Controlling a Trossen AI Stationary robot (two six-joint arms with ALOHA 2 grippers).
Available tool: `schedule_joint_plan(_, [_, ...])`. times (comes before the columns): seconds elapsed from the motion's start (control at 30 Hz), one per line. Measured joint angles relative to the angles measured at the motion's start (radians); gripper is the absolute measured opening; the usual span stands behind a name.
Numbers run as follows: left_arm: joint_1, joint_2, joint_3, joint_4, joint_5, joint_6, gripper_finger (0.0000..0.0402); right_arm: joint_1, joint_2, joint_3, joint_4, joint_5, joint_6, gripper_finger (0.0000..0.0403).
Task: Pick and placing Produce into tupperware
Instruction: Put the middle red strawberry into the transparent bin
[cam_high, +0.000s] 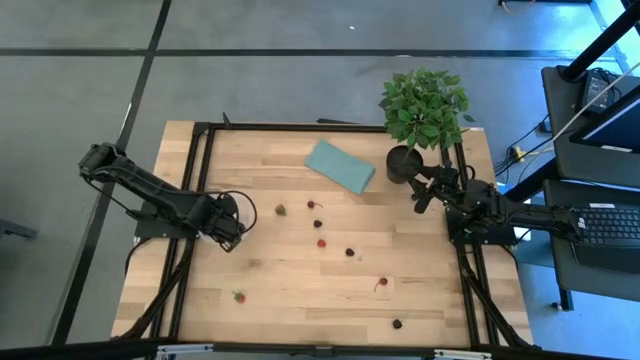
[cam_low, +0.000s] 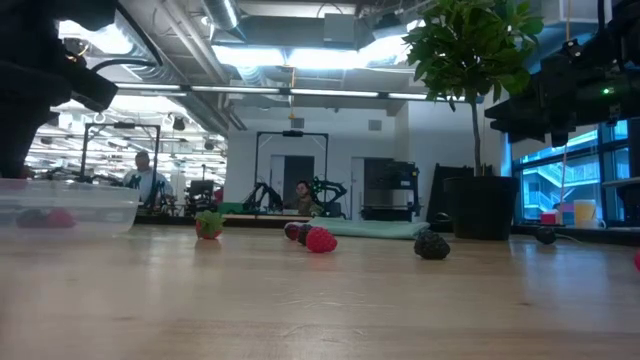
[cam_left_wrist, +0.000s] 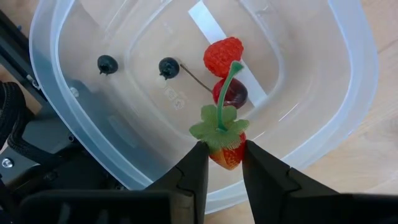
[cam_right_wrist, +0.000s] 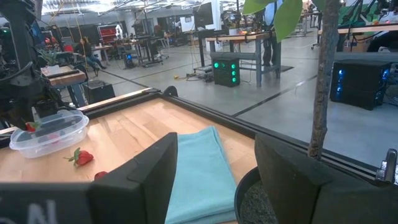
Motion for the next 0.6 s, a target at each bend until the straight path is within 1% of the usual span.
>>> schedule_joint_plan(0.2, [0.0,0.0,0.0,0.0,0.0,0.001,0.0082,0.0,0.0,0.0,0.0,0.0,0.0,0.0217])
schedule_joint_plan(0.33, [0.0,0.0,0.0,0.0,0.0,0.045,0.0084,0.0,0.0,0.0,0.0,0.0,0.0,0.0217])
schedule_joint_plan(0.6, [0.0,0.0,0.0,0.0,-0.001,0.052,0.0121,0.0,0.0,0.0,0.0,0.0,0.0,0.0217])
